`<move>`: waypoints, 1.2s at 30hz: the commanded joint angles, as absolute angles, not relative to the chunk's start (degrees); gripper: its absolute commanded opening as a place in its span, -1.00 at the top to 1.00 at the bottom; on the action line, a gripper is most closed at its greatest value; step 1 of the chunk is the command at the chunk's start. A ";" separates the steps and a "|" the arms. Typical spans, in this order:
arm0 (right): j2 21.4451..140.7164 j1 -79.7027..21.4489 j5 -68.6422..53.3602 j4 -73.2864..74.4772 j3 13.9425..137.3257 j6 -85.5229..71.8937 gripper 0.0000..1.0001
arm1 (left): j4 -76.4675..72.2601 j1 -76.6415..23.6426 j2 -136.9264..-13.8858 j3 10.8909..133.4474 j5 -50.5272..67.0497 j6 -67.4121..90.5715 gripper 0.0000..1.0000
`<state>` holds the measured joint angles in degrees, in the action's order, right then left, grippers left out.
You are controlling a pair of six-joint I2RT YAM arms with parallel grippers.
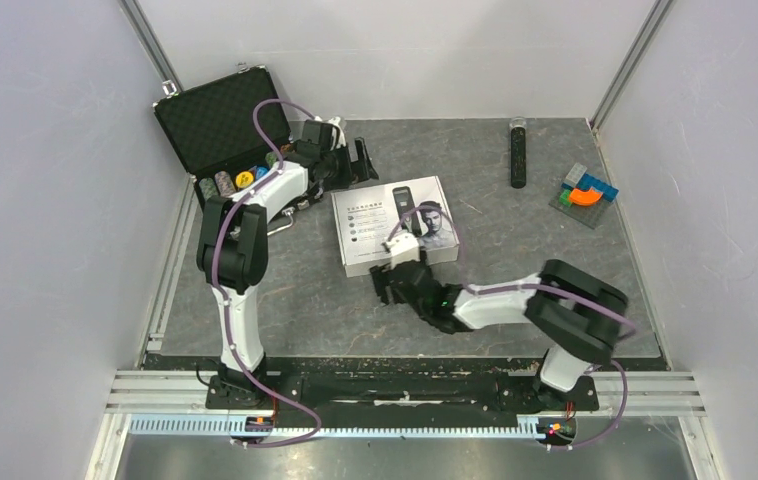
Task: Sort the hair-cutting tools
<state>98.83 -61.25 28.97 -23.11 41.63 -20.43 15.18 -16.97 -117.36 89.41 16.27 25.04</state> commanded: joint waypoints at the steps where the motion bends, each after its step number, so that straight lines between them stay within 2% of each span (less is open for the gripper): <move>1: 89.38 -56.01 22.62 -18.78 32.89 -18.45 -0.70 | 18.17 -17.41 -118.64 95.64 16.48 26.51 -1.00; 6: 82.48 -50.58 22.05 -18.82 25.66 -13.35 -0.68 | 14.92 -17.49 -118.59 97.56 15.84 27.13 -1.00; 13: 80.08 -44.38 18.79 -22.33 21.44 -8.36 -0.57 | 8.88 -19.07 -123.87 103.49 16.74 29.18 -1.00; 21: 82.51 -41.04 15.03 -26.92 19.55 -8.38 -0.47 | 8.88 -22.18 -131.67 110.75 19.11 28.30 -1.00; 27: 82.43 -37.40 11.57 -29.44 18.88 -6.27 -0.48 | 9.83 -24.33 -135.93 114.76 21.10 26.95 -1.00; 36: 90.79 -33.20 -3.11 -34.89 26.73 -1.99 -0.54 | 13.17 -26.68 -137.70 115.67 26.23 23.23 -1.00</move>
